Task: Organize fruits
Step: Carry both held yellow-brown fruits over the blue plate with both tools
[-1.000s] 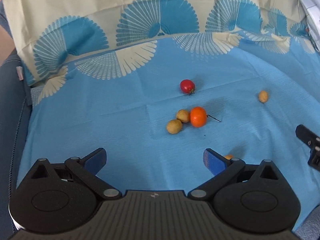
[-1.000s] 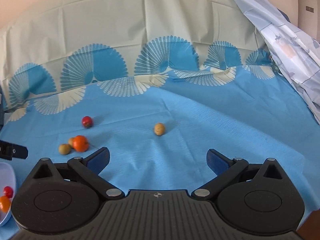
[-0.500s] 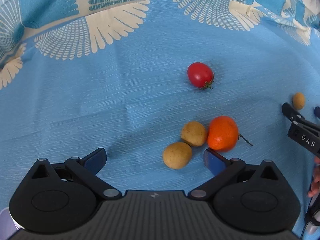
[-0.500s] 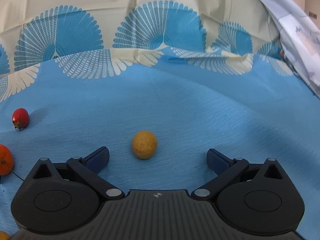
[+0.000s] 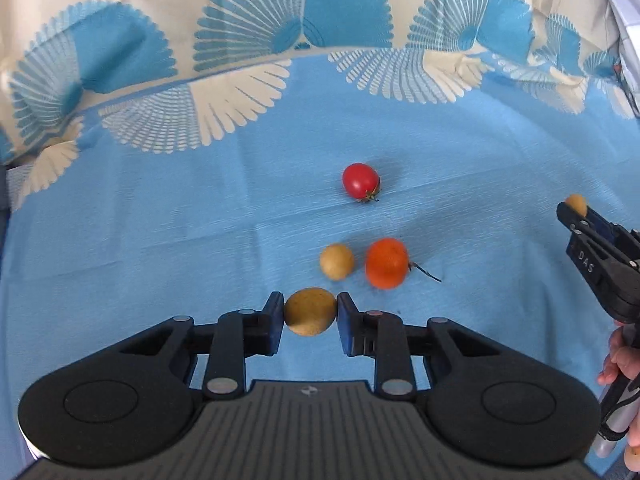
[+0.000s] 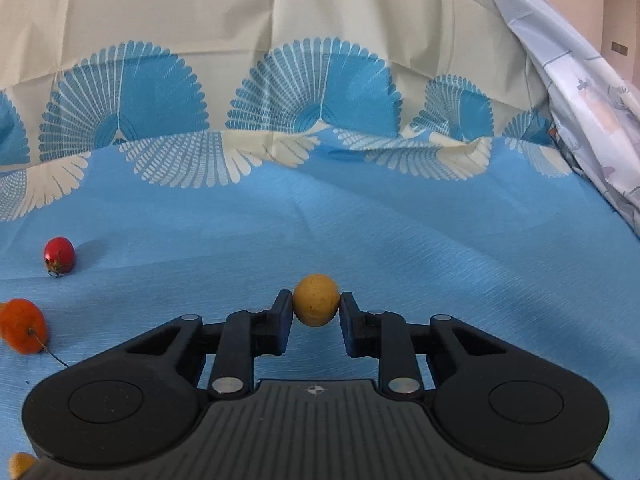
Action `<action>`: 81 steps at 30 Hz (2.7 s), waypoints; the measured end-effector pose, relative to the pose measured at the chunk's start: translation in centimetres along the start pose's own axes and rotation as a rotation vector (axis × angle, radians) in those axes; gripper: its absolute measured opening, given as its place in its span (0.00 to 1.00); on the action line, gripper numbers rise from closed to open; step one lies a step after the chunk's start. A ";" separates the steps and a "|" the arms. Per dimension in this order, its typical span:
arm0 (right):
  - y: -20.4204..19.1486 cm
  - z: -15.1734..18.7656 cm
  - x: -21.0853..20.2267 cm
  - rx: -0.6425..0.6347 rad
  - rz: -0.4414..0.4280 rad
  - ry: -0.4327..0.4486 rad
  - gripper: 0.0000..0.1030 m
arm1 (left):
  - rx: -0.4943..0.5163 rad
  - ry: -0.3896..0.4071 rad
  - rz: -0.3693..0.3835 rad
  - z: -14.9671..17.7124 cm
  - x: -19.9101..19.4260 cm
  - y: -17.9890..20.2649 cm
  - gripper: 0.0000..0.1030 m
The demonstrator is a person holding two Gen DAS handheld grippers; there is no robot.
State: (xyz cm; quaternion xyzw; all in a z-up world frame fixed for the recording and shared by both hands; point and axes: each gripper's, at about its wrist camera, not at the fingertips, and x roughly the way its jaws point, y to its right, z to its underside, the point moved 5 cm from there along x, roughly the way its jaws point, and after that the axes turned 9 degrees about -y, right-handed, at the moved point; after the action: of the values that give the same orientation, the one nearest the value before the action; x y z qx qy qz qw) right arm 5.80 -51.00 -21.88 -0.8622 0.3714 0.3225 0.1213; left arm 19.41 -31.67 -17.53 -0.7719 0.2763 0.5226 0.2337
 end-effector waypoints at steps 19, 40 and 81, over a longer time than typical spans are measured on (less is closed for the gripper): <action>-7.1 7.8 -32.5 -0.191 -0.532 -0.009 0.26 | -0.155 0.035 -0.079 21.8 -22.1 -6.0 0.30; -12.2 13.1 -48.1 -0.446 -0.648 0.125 0.26 | -0.315 0.189 -0.096 34.6 -30.1 -10.8 0.30; -14.4 12.6 -46.3 -0.456 -0.616 0.060 0.26 | -0.364 0.181 -0.074 32.6 -28.8 -13.8 0.30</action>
State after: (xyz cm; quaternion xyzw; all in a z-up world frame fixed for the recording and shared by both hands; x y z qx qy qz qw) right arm -13.58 -9.30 -1.97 -0.9473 0.0174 0.3198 0.0068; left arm -2.12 4.91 -0.84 -0.8549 0.1687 0.4833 0.0835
